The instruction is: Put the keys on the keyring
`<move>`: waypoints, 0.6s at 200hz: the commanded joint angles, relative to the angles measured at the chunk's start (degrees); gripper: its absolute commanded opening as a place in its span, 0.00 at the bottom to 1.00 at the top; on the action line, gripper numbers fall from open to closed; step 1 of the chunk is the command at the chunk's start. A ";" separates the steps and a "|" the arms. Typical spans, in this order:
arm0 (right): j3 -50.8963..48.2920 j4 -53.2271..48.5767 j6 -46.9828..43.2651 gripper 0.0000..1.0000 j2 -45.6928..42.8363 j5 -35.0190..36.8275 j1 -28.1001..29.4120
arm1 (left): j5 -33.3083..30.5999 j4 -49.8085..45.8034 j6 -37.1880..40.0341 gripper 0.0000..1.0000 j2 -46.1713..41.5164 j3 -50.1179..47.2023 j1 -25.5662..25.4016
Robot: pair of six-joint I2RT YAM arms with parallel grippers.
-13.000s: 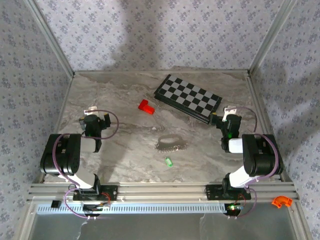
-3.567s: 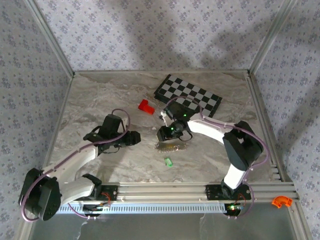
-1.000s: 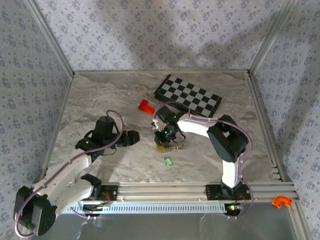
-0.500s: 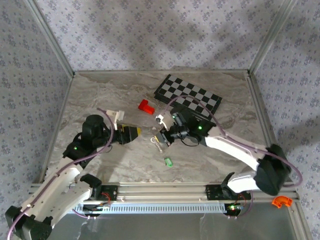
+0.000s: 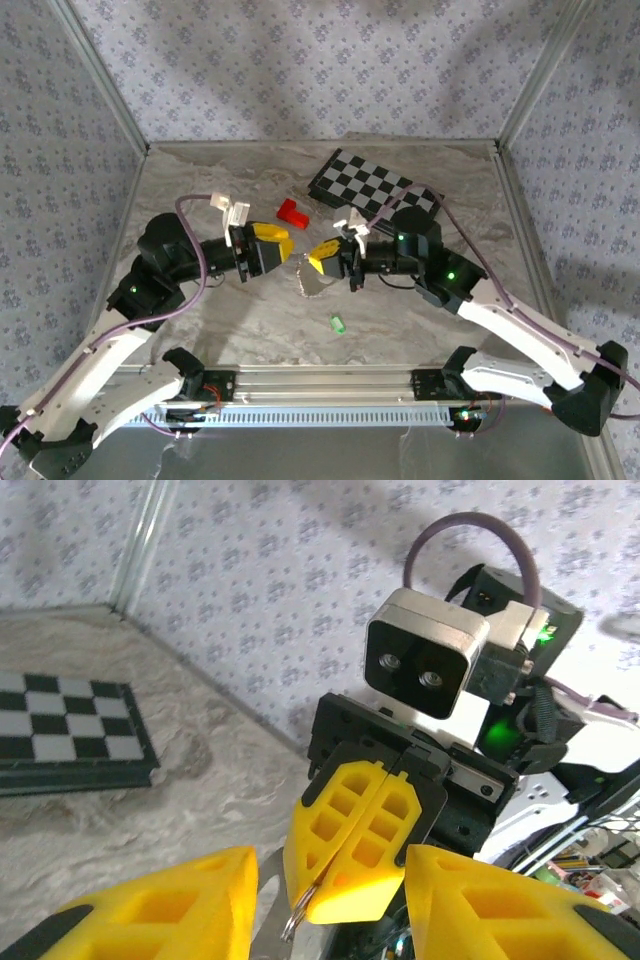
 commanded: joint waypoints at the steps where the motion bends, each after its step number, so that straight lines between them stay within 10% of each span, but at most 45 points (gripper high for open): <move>1: 2.02 8.71 3.14 0.00 -2.50 -4.17 -0.96 | 2.53 3.23 1.56 0.42 1.11 3.38 -1.32; 120: 2.90 23.05 11.12 0.00 -4.23 -6.12 -3.38 | 5.48 4.96 6.00 0.35 6.58 11.04 -7.54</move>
